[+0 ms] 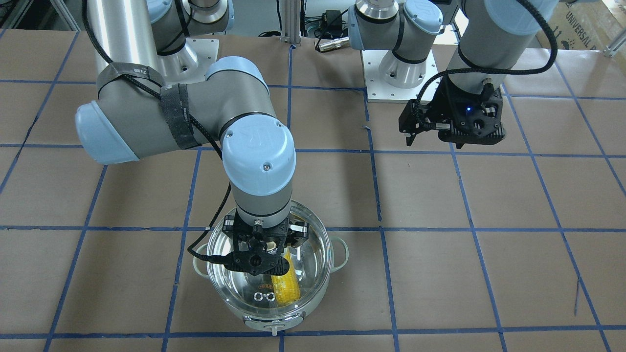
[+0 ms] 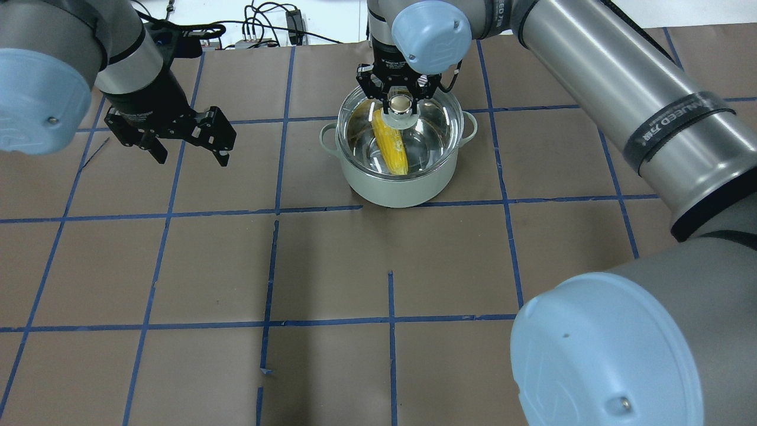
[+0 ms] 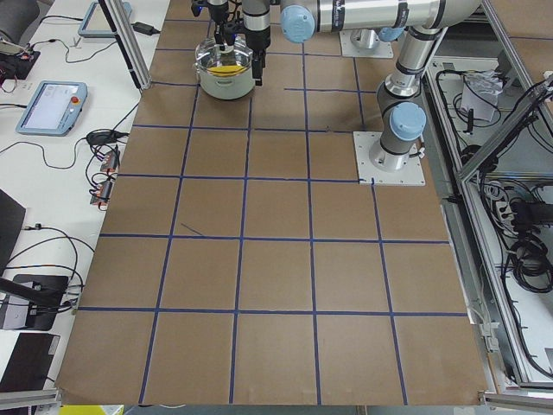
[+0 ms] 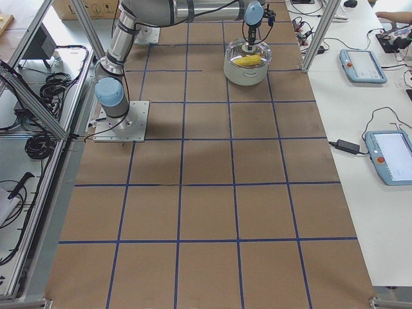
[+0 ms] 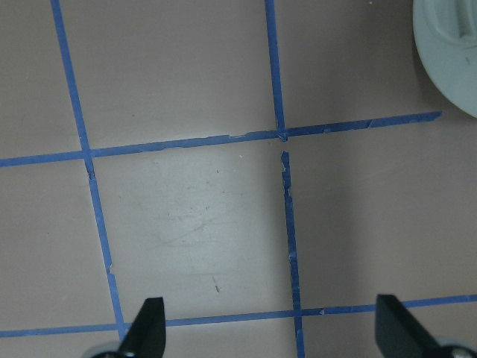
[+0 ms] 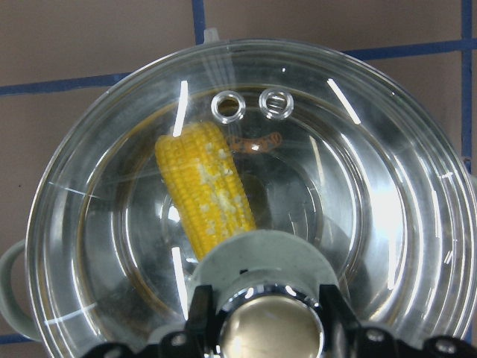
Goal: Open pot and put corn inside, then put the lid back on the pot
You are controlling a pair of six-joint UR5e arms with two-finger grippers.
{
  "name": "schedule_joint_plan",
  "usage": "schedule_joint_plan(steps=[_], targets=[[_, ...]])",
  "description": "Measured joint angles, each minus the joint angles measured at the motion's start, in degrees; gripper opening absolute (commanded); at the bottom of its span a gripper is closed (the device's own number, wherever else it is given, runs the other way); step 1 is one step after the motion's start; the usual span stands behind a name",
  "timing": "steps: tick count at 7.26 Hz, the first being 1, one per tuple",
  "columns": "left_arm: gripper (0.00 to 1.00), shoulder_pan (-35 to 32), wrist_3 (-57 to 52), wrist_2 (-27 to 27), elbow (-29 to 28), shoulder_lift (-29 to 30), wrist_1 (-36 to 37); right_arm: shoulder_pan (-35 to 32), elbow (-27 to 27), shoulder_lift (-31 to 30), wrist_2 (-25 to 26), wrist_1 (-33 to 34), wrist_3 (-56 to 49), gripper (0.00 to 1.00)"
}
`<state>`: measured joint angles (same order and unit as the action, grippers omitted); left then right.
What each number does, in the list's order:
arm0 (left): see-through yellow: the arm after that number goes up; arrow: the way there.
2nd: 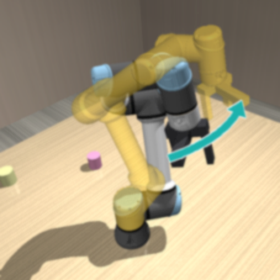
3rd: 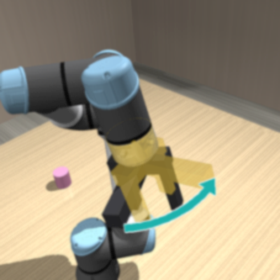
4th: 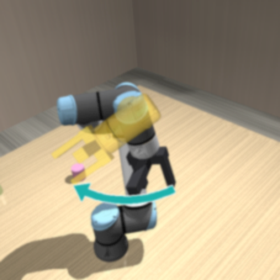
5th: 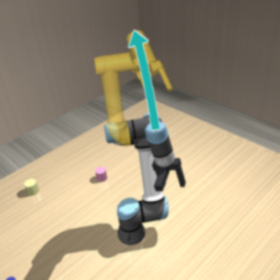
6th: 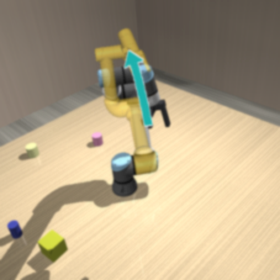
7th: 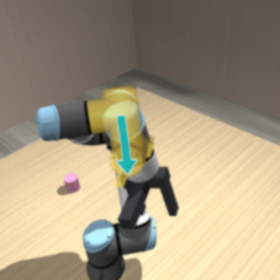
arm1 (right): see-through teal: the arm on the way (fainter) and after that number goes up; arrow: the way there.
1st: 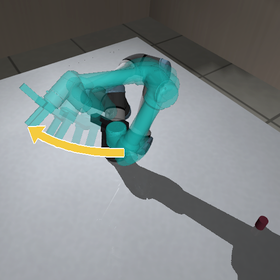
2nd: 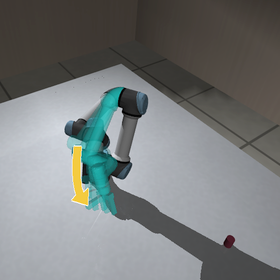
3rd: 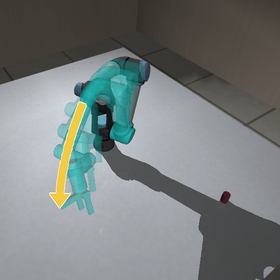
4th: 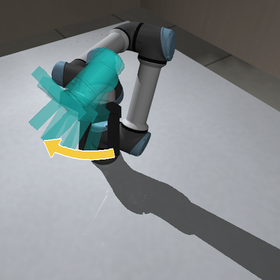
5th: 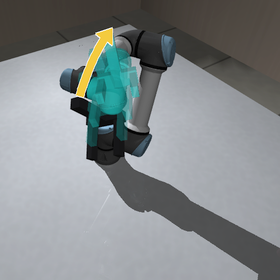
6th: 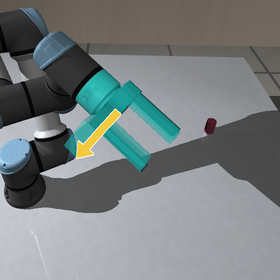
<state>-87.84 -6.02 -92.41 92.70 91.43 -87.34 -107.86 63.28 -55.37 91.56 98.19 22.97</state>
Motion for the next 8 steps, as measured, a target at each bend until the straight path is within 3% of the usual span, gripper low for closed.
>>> schedule_joint_plan(steps=[4,5,7,8], targets=[[1.0,-0.7,4.0,0.4,0.3,-0.1,-0.2,0.0,0.0,0.3,0.0,-0.1,0.0,0.24],[1.0,-0.9,5.1,0.4,0.7,-0.5,-0.1,0.0,0.0,0.5,0.1,0.0,0.0,0.33],[1.0,-1.0,8.2,0.5,1.7,-1.9,-0.1,-0.1,0.0,0.6,-0.2,0.4,0.0,0.64],[1.0,-1.0,9.1,0.4,2.2,-2.4,-0.1,0.0,-0.1,0.8,-0.2,0.6,0.1,0.88]])
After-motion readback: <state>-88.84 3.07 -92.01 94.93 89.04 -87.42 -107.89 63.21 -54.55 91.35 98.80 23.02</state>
